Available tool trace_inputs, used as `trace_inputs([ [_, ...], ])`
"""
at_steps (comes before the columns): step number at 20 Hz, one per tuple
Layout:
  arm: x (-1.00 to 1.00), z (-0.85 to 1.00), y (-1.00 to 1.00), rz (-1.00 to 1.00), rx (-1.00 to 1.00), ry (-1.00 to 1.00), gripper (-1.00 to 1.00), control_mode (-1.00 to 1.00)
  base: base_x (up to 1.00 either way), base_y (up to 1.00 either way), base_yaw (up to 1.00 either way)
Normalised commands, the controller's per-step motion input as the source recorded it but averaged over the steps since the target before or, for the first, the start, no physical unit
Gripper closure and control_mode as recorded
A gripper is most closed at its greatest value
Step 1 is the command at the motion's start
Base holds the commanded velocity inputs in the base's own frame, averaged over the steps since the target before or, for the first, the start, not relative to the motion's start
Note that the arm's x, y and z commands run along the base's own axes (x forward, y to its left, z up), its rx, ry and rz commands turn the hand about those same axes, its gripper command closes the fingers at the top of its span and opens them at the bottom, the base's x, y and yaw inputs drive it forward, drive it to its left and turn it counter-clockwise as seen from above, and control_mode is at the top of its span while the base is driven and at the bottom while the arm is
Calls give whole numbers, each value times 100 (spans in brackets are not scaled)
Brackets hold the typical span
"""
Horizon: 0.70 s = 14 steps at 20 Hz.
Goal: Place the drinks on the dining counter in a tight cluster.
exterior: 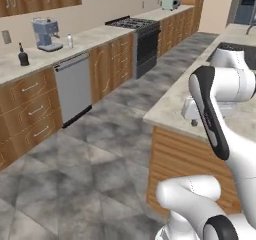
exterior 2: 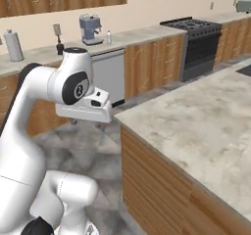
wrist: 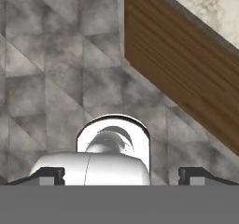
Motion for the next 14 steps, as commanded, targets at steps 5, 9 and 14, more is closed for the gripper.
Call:
trace_inputs([
  [5, 0, 0, 0, 0, 0, 0, -100, 100, 78, 100, 1],
  [9, 0, 0, 0, 0, 0, 0, -100, 100, 100, 100, -3],
  [14, 0, 0, 0, 0, 0, 0, -100, 100, 100, 100, -1],
])
